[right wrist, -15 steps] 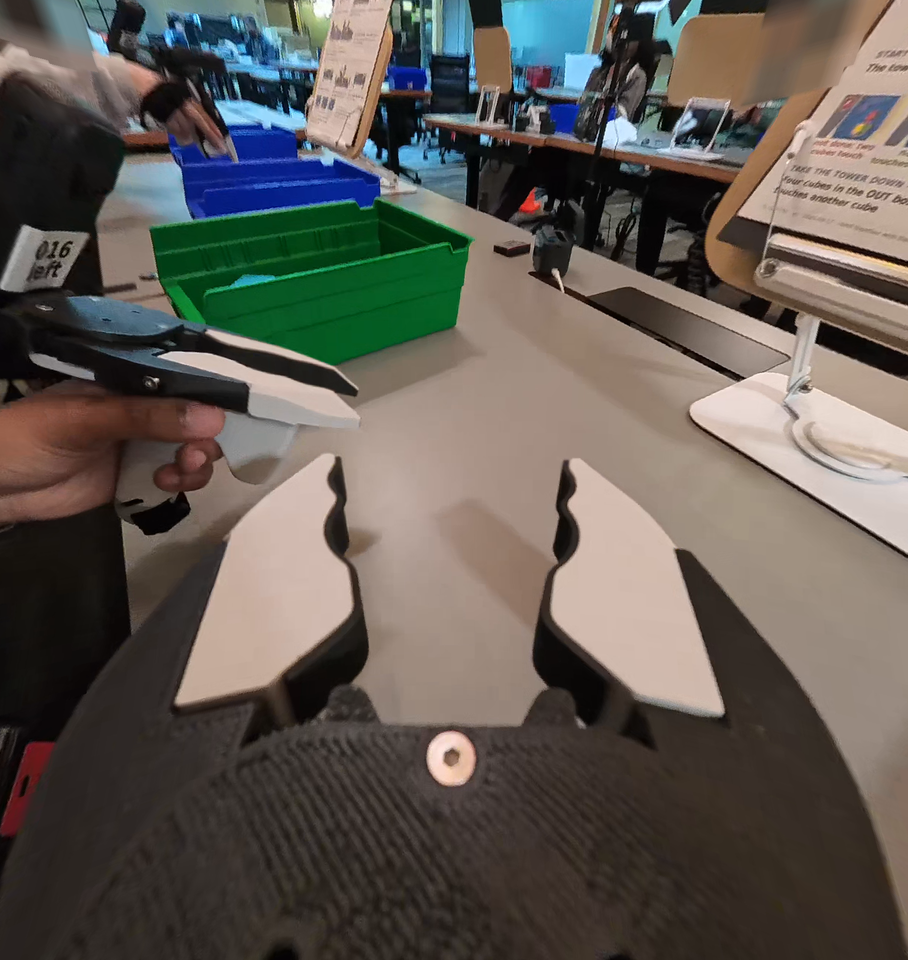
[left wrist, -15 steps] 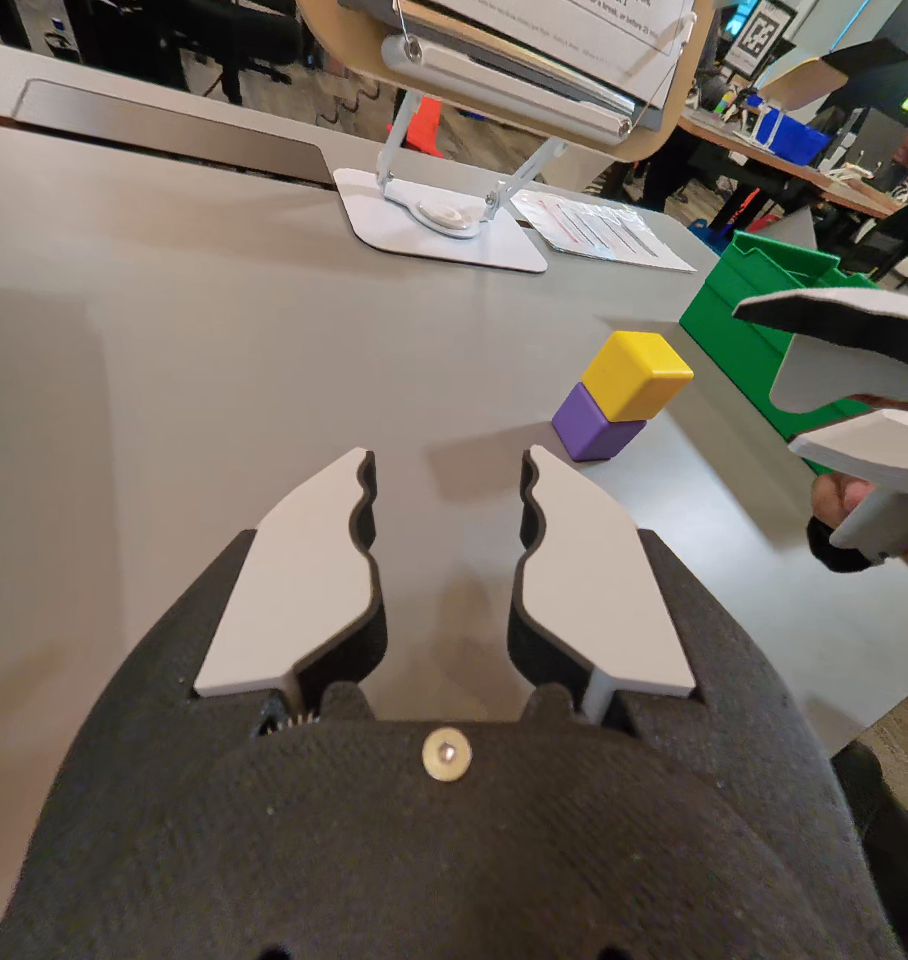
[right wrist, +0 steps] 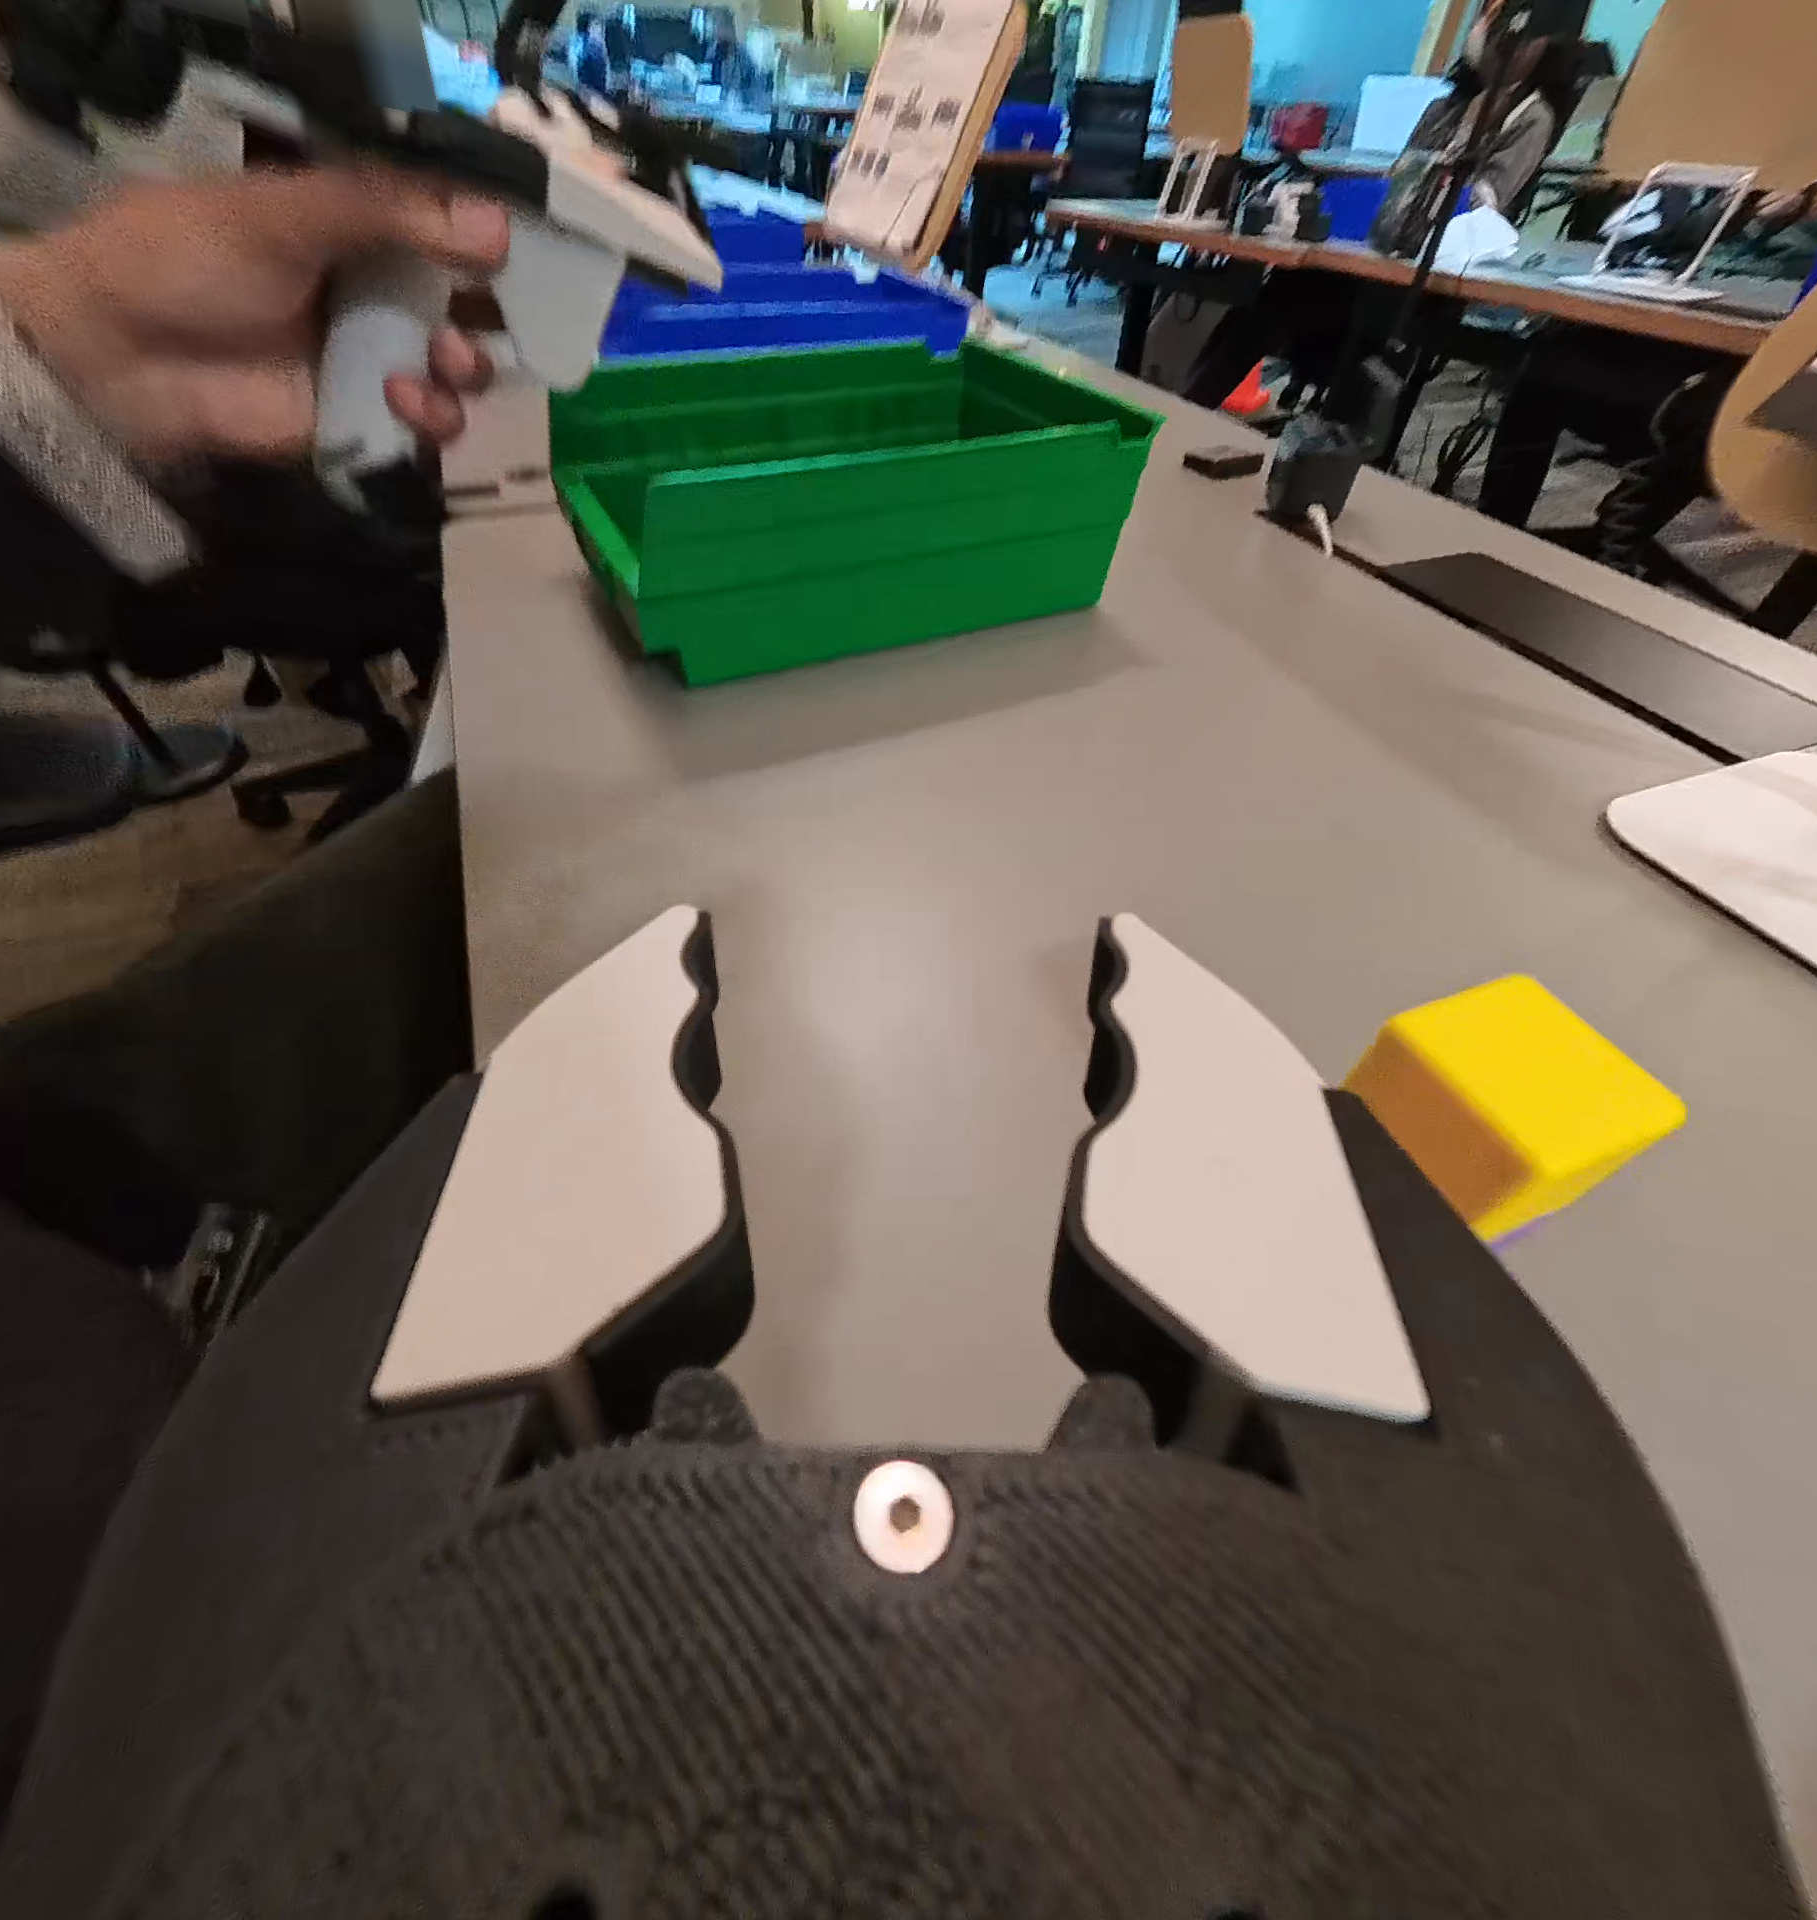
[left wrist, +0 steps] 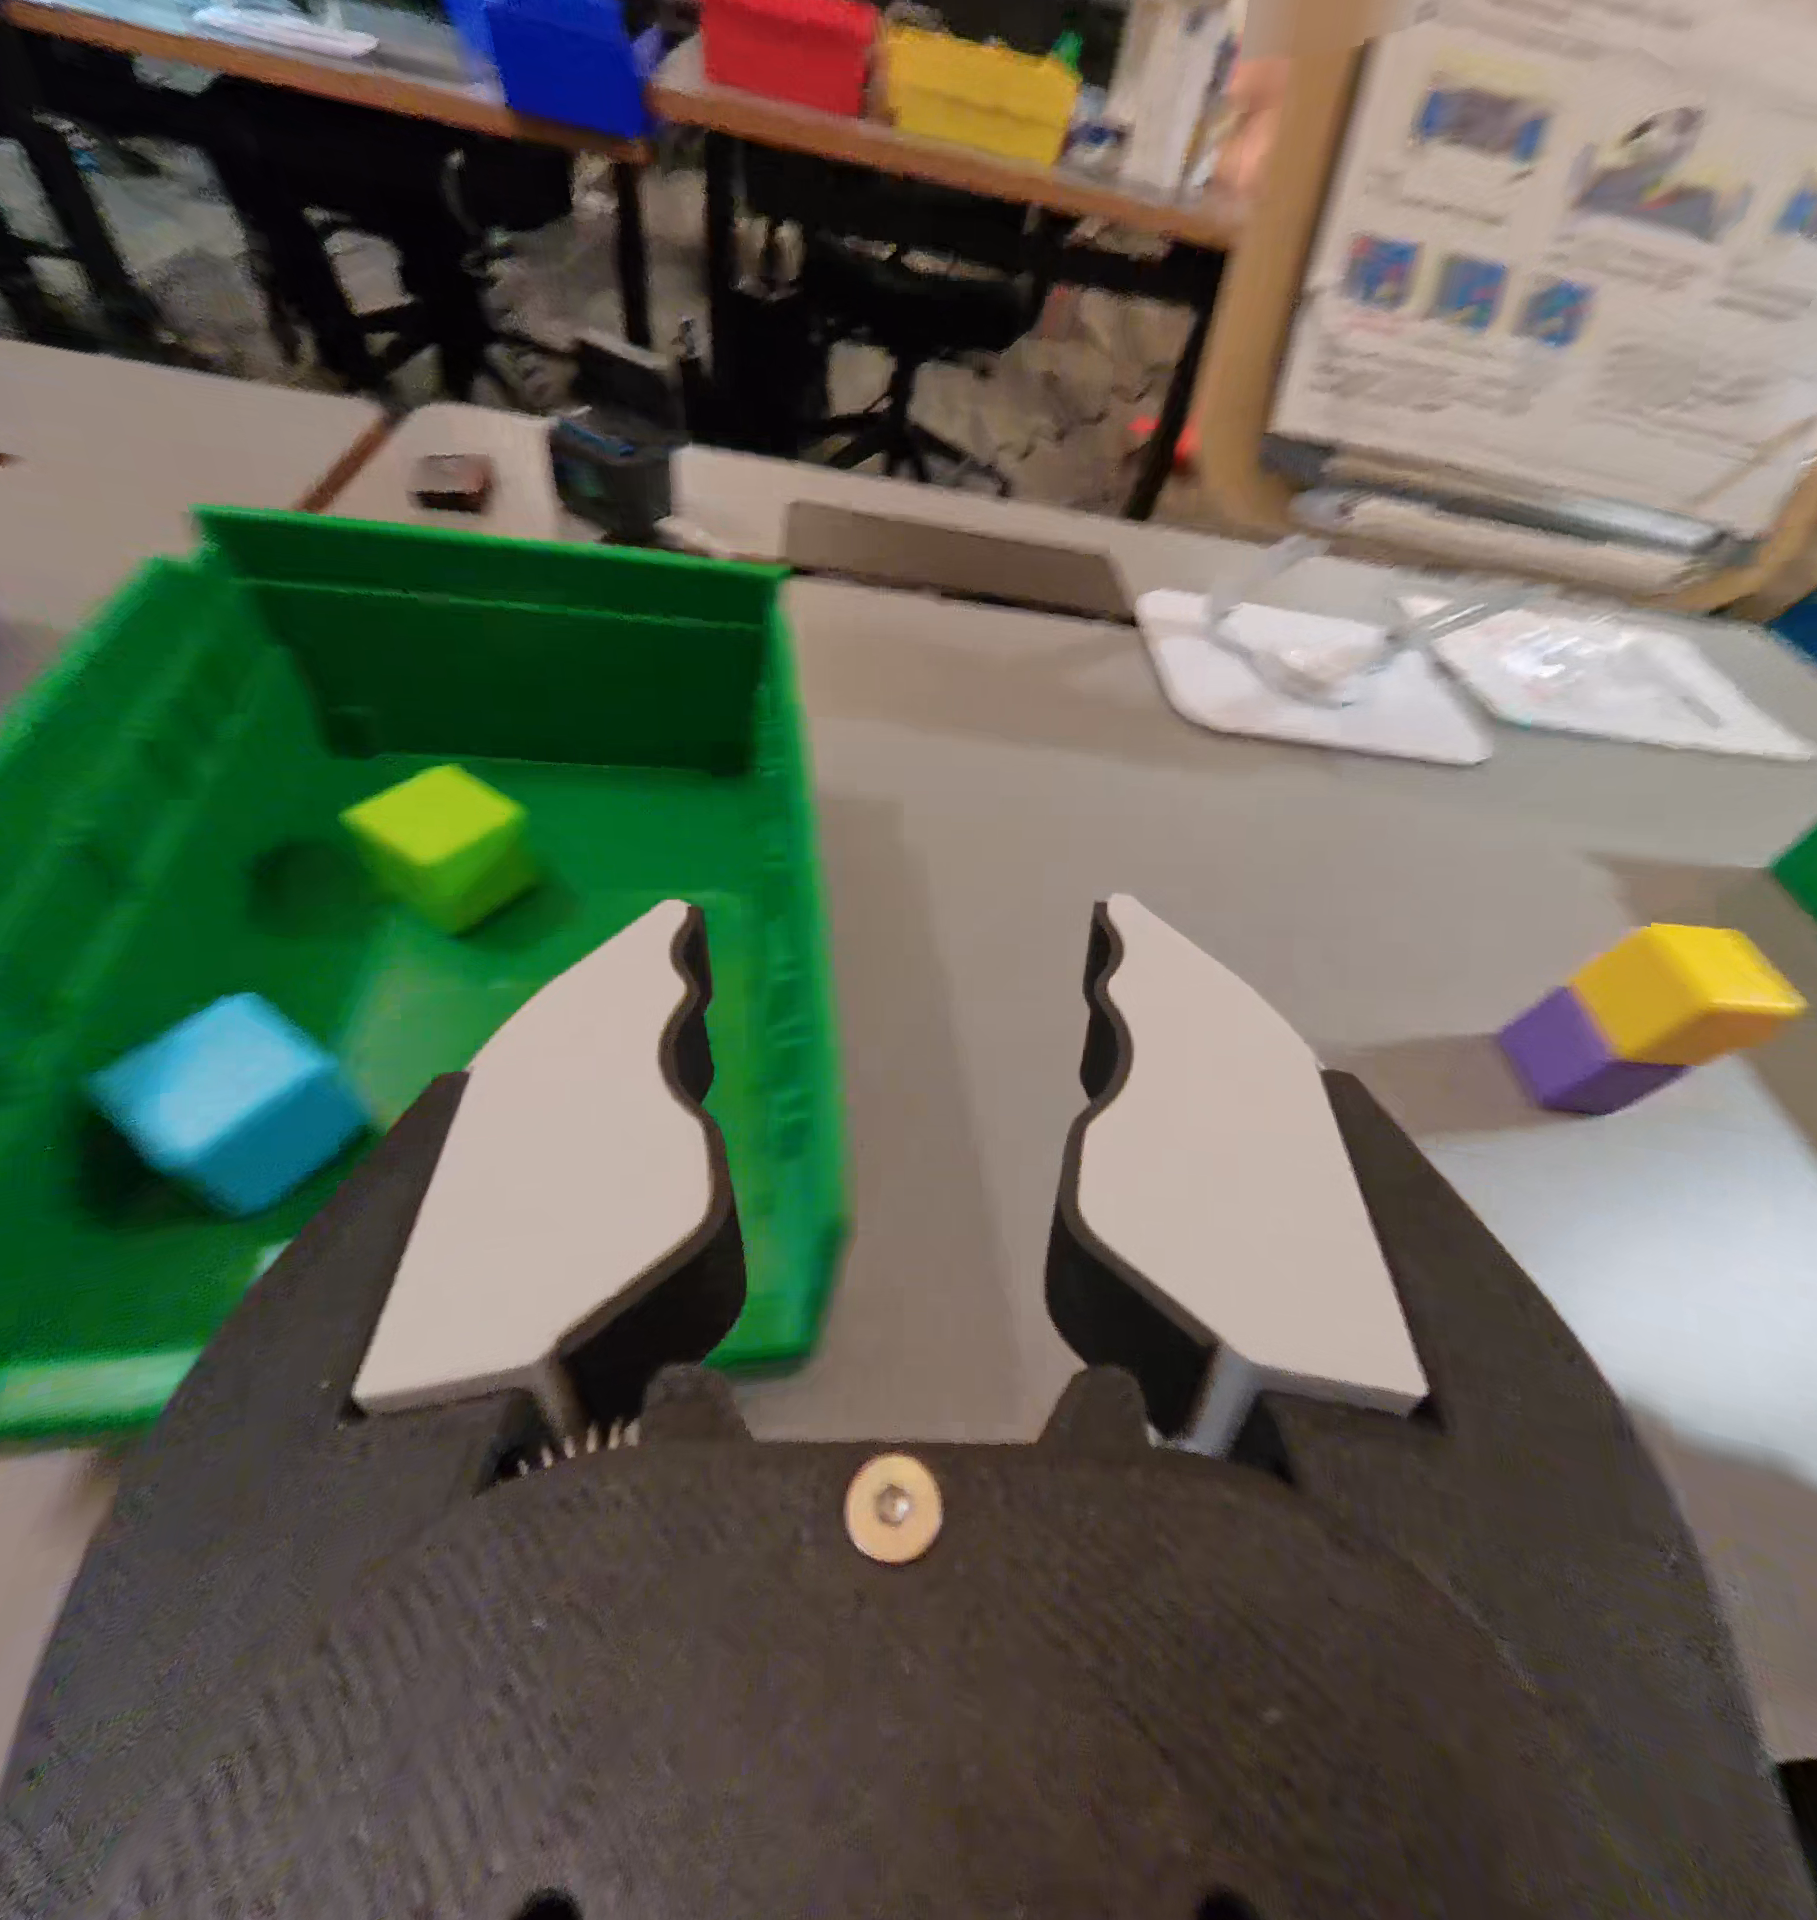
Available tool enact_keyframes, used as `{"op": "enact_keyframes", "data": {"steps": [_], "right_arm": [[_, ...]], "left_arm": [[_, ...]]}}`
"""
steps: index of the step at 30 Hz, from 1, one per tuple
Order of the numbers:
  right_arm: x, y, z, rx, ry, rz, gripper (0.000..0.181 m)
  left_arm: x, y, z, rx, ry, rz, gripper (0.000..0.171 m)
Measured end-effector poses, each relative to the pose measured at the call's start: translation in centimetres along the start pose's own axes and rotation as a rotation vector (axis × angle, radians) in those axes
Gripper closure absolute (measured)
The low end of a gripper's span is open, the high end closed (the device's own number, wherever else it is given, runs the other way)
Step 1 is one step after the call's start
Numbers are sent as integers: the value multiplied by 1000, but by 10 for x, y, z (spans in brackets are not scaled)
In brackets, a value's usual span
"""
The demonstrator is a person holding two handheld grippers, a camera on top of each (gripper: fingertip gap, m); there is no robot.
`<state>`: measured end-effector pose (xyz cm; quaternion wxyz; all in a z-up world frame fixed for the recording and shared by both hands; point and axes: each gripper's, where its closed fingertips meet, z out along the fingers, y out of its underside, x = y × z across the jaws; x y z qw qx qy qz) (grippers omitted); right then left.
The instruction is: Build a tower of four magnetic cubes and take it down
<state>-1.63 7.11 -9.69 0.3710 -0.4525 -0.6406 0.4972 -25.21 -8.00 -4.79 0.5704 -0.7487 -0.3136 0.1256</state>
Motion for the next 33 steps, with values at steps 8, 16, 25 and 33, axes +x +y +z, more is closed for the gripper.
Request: {"op": "enact_keyframes", "data": {"steps": [8,16,25,33], "right_arm": [[-6,40,-27,-147,13,-132,111],[-13,33,-35,-101,-56,-72,112],[-16,28,-52,-54,-100,-3,115],[-16,20,-57,-25,-123,18,117]], "left_arm": [[-142,60,-5,-527,-294,191,106],[-162,90,15,-759,-373,256,117],[-179,107,31,-873,-448,32,98],[-193,104,46,-803,-564,-124,112]]}}
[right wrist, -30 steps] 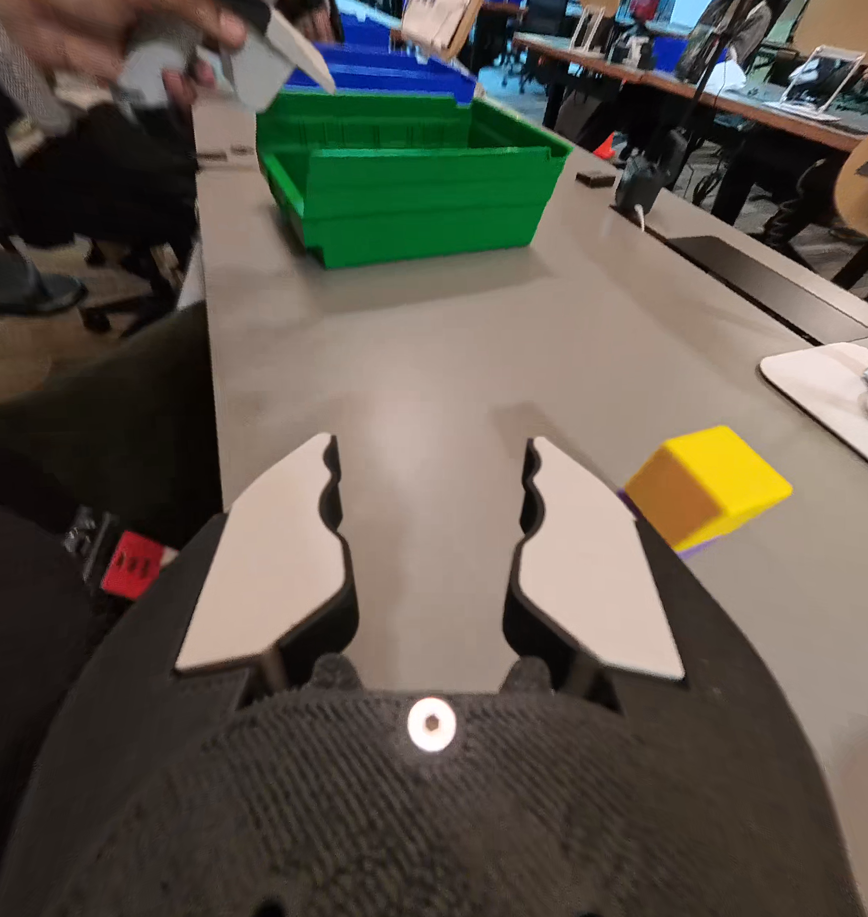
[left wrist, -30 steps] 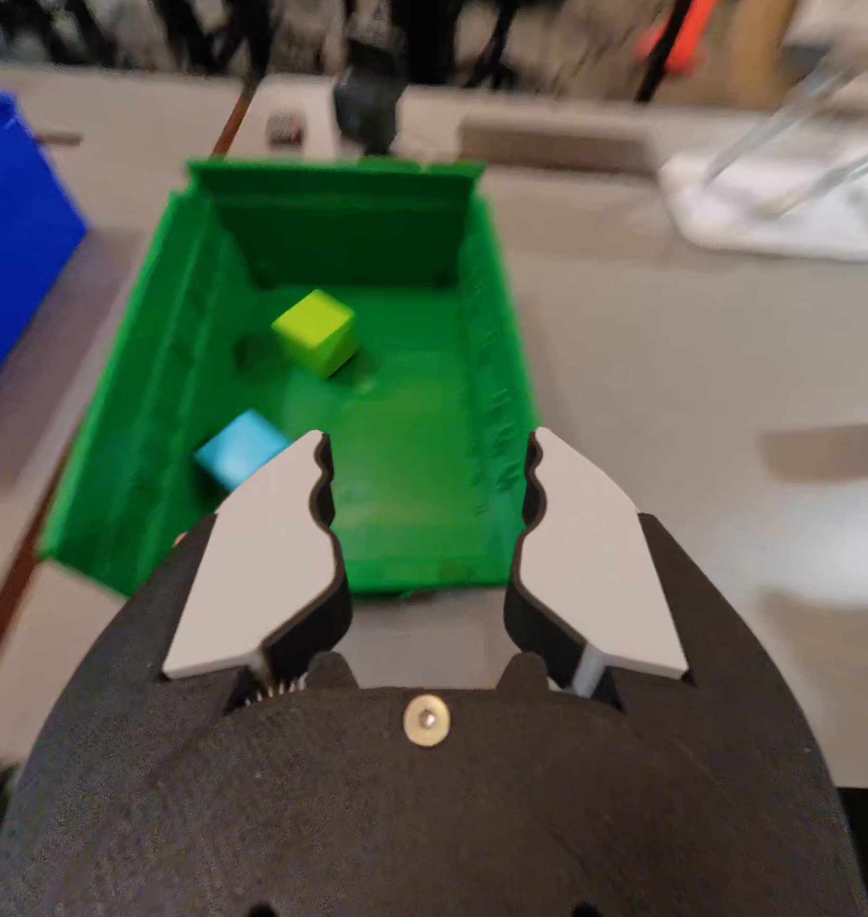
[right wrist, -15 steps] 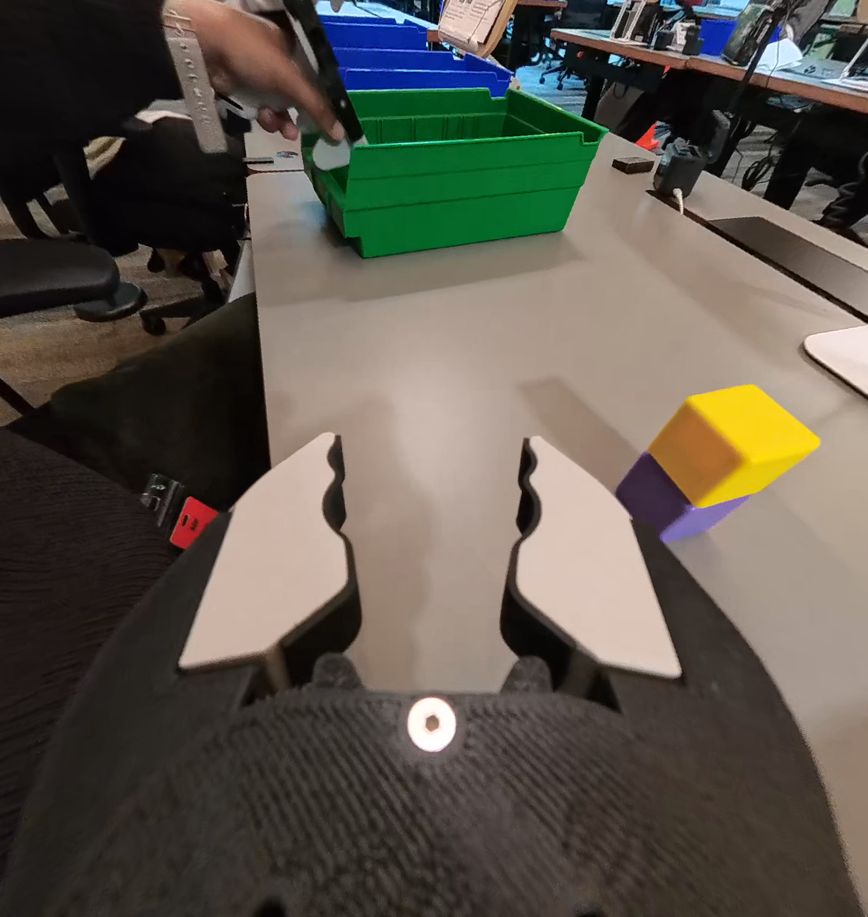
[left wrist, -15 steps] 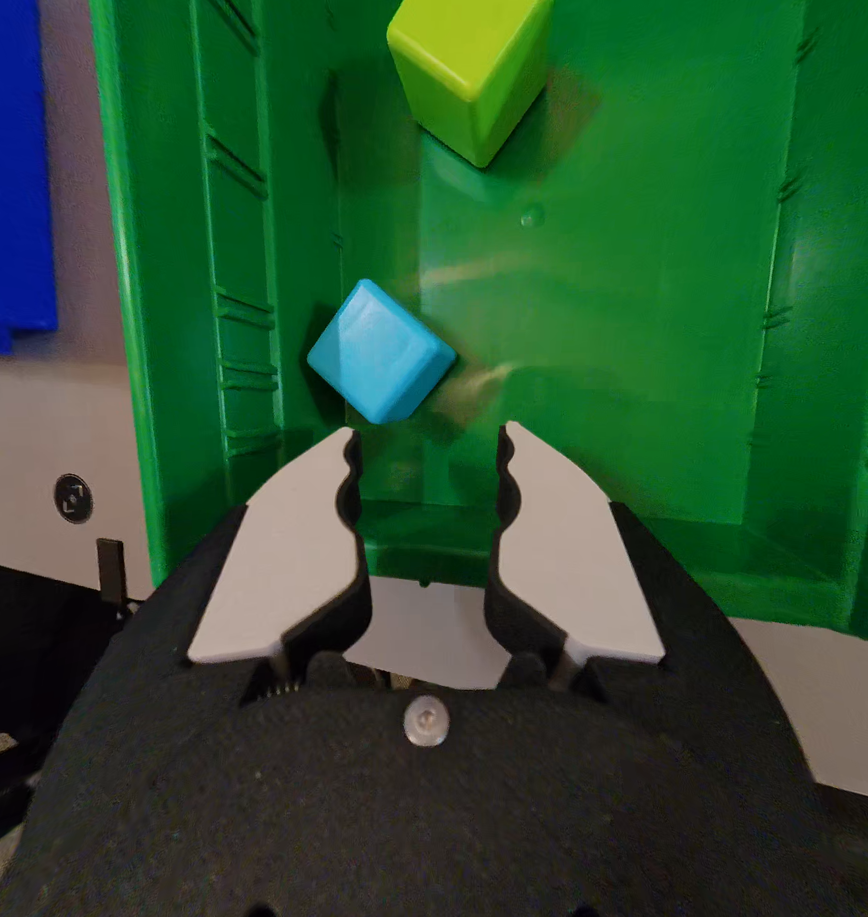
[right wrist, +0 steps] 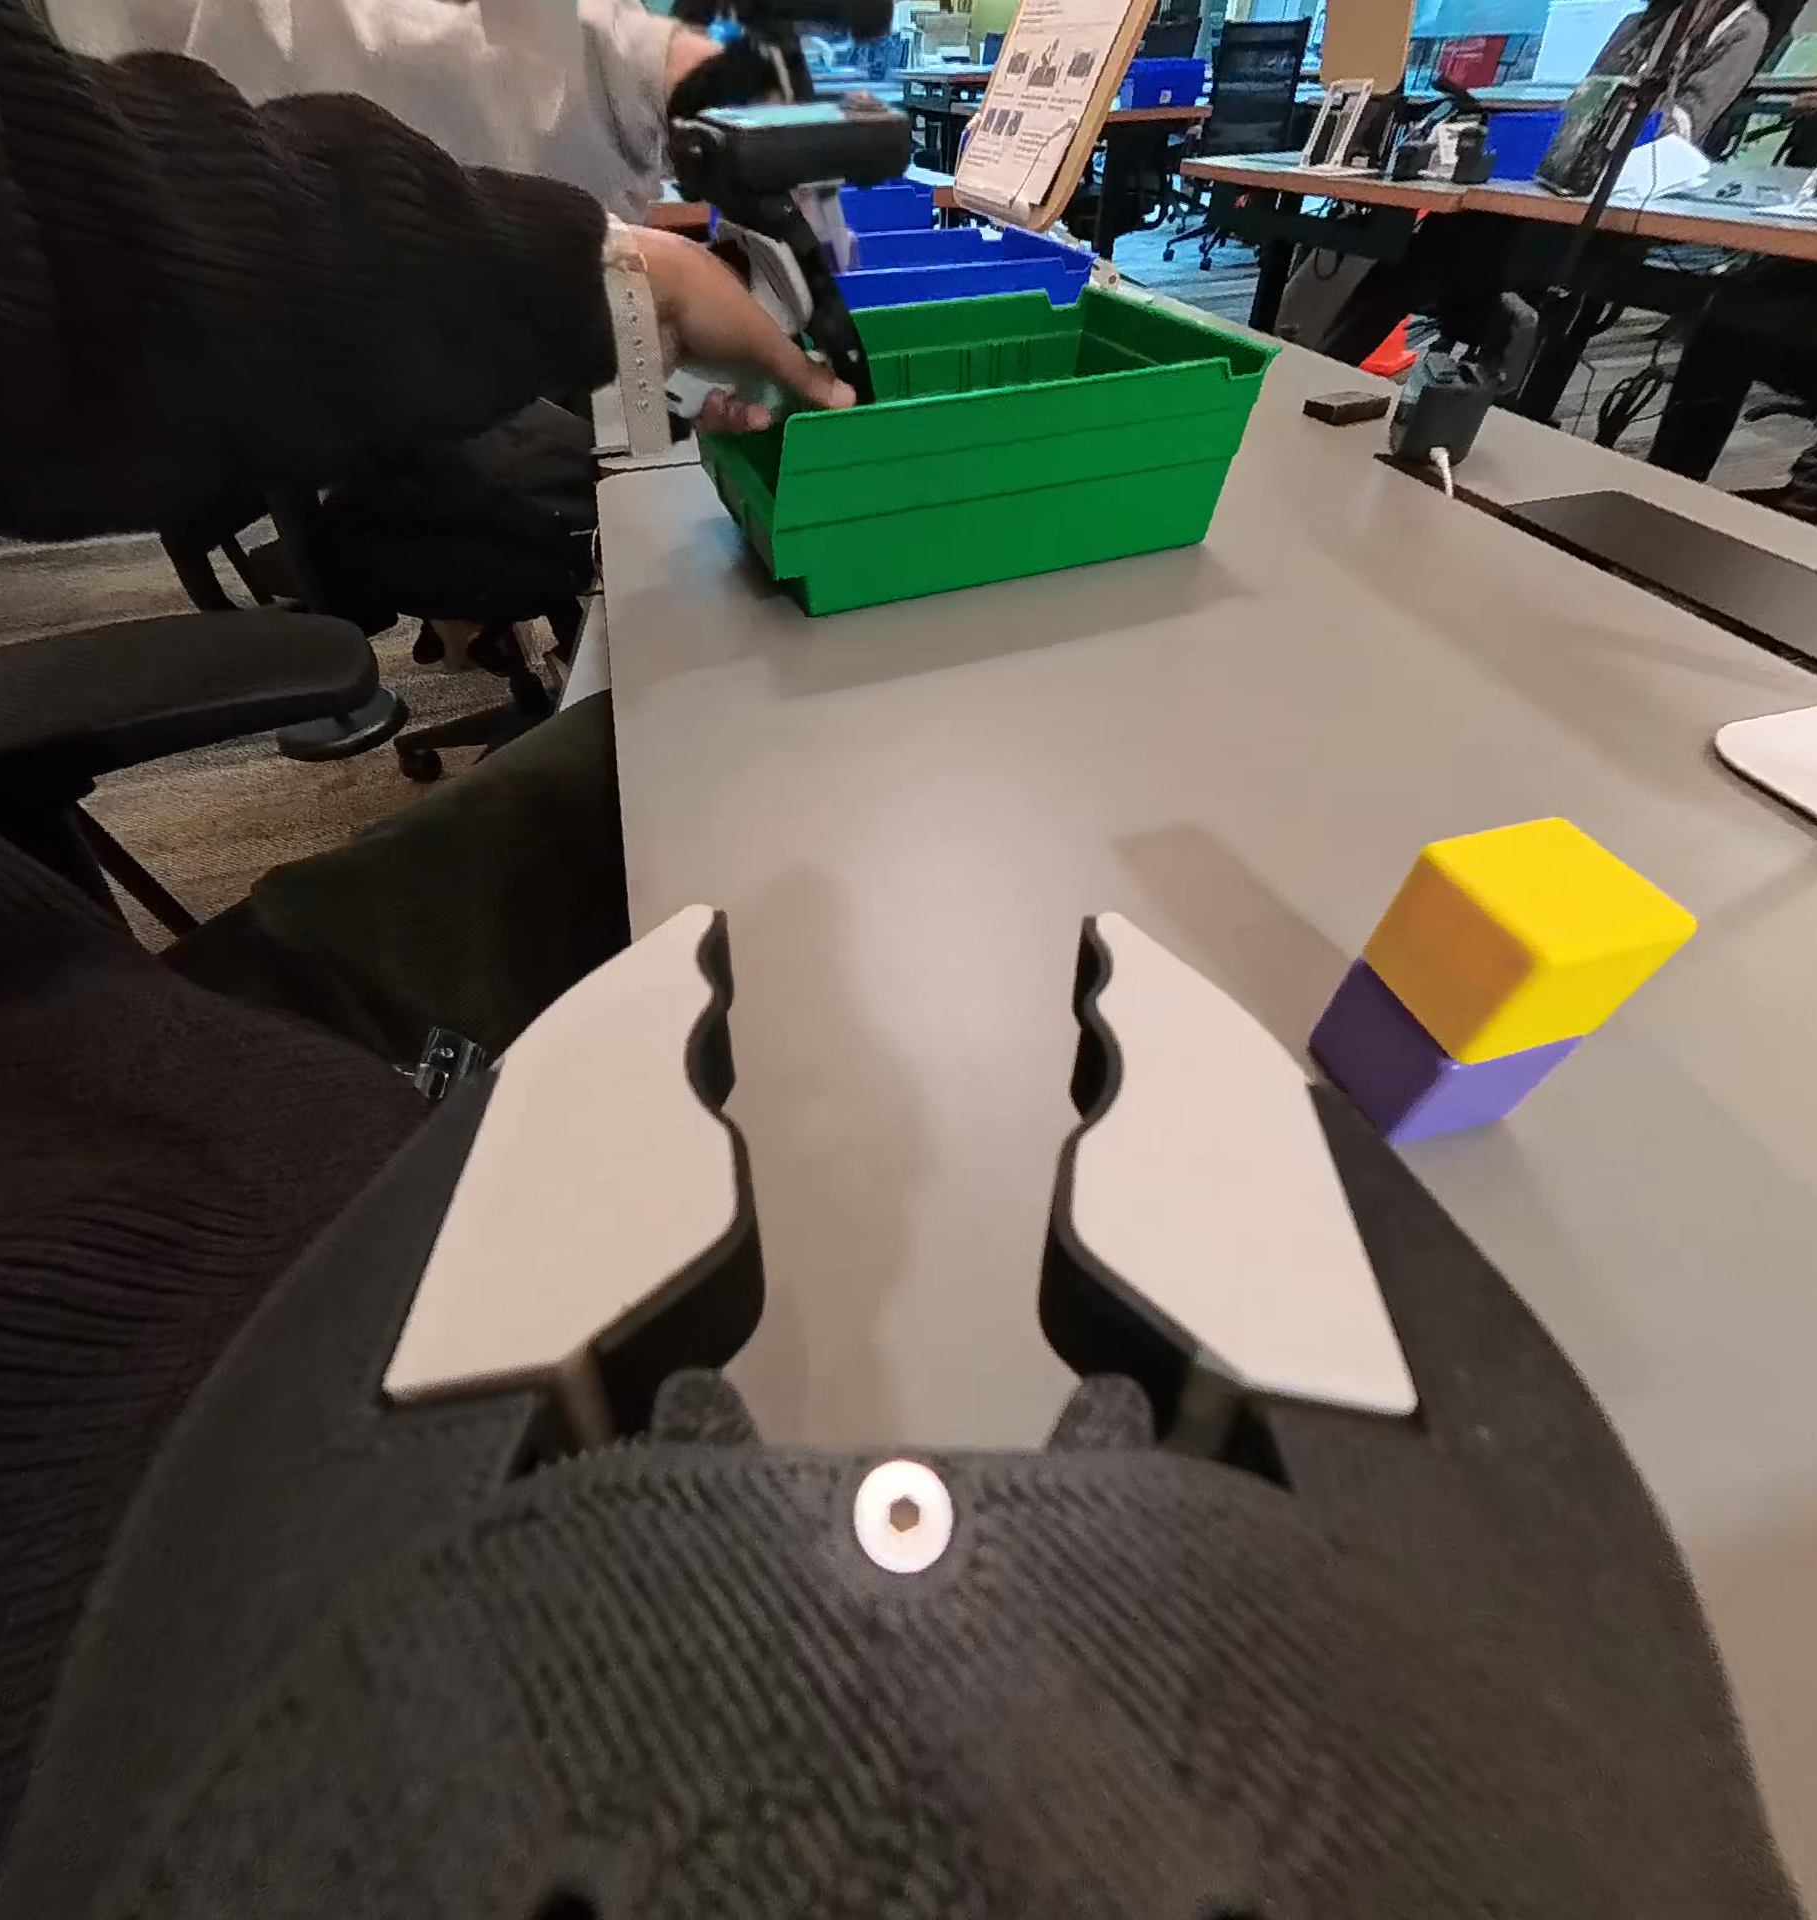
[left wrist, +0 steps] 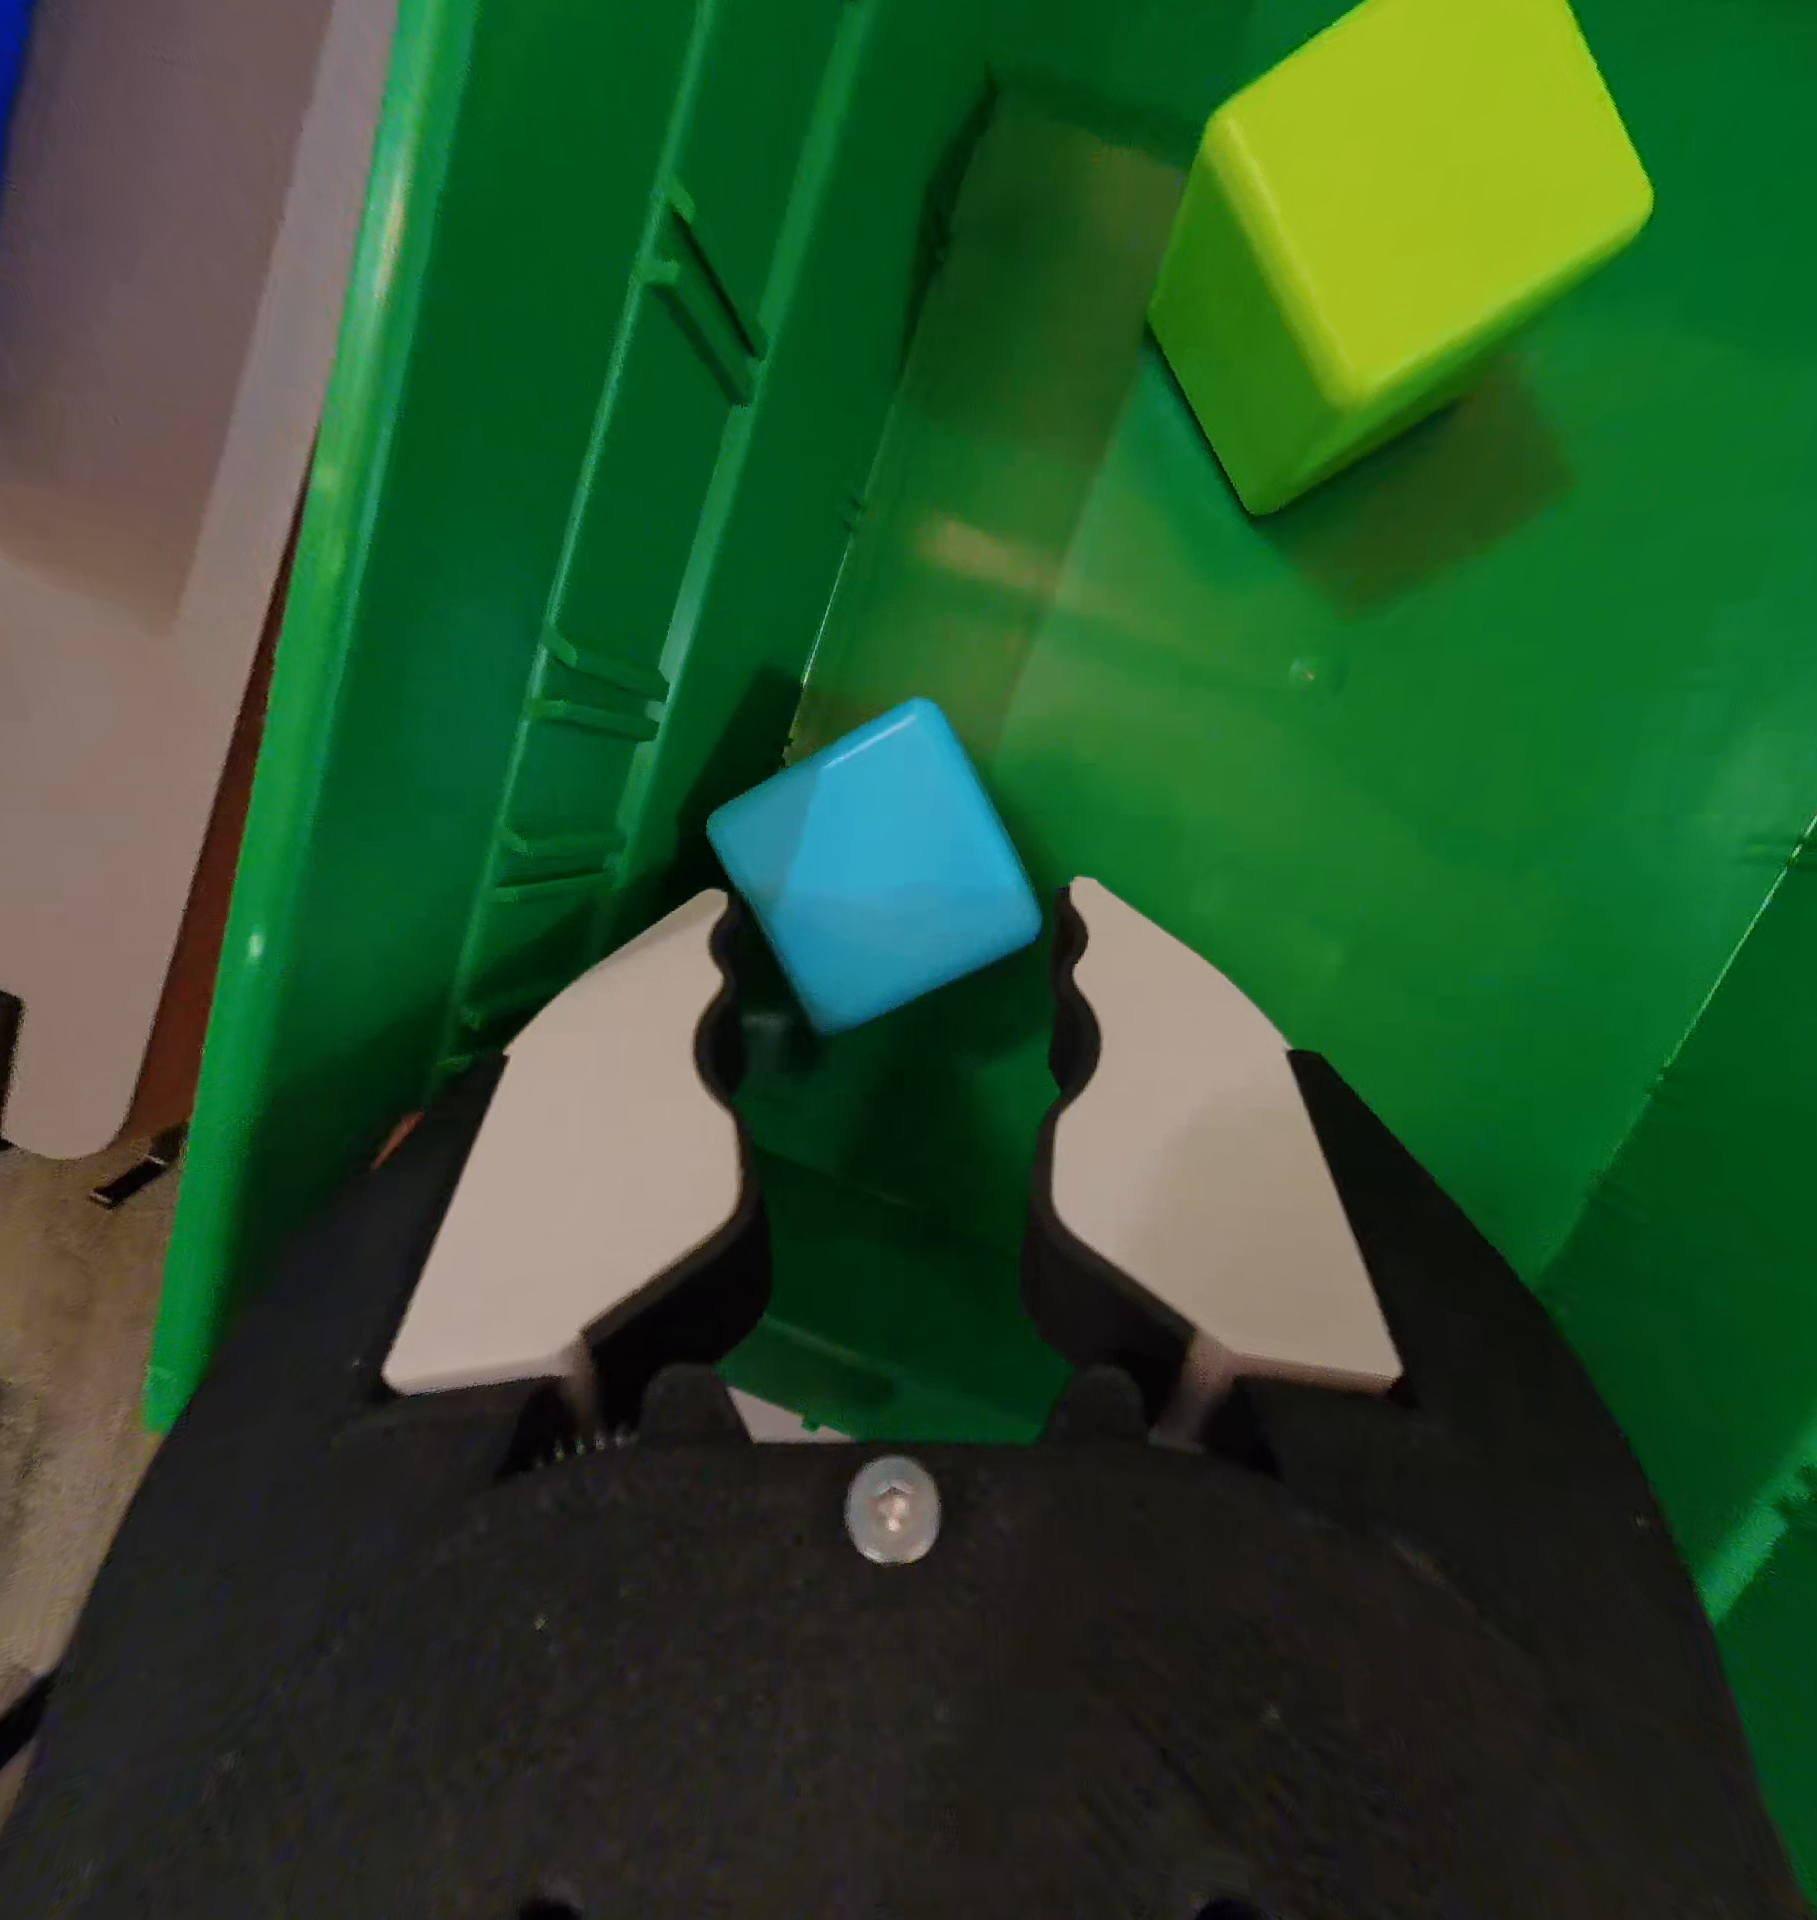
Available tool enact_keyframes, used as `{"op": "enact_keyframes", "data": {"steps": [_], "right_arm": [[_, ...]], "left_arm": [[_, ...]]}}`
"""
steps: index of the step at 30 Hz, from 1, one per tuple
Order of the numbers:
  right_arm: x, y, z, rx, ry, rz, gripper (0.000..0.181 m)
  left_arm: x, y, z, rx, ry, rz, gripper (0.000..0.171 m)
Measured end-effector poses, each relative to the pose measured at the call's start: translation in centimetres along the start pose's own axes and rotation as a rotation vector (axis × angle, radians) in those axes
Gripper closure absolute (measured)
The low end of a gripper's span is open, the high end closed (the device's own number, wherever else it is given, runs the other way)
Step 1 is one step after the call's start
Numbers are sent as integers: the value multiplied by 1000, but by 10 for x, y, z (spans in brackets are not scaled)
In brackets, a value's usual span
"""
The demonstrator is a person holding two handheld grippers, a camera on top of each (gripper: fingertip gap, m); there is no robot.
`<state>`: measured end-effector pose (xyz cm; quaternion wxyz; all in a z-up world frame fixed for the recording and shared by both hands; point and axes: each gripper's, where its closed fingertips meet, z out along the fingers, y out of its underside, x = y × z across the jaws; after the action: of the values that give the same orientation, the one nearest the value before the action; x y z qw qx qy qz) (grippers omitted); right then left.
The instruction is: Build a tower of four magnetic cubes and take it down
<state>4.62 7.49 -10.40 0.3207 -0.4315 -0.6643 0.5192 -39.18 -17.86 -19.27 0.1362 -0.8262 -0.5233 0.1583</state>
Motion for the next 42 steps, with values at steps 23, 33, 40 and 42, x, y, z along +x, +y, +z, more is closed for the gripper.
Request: {"op": "enact_keyframes", "data": {"steps": [23,33,40,42], "right_arm": [[-2,5,3,-23,5,-28,122],[-1,7,4,-29,4,-19,127],[-2,11,2,-48,12,-43,130],[-4,12,1,-56,16,-52,130]], "left_arm": [[48,-33,-68,315,92,387,119],[237,-22,-216,593,521,958,119],[370,54,-247,582,964,1533,119],[395,63,-245,534,1031,1598,119]]}}
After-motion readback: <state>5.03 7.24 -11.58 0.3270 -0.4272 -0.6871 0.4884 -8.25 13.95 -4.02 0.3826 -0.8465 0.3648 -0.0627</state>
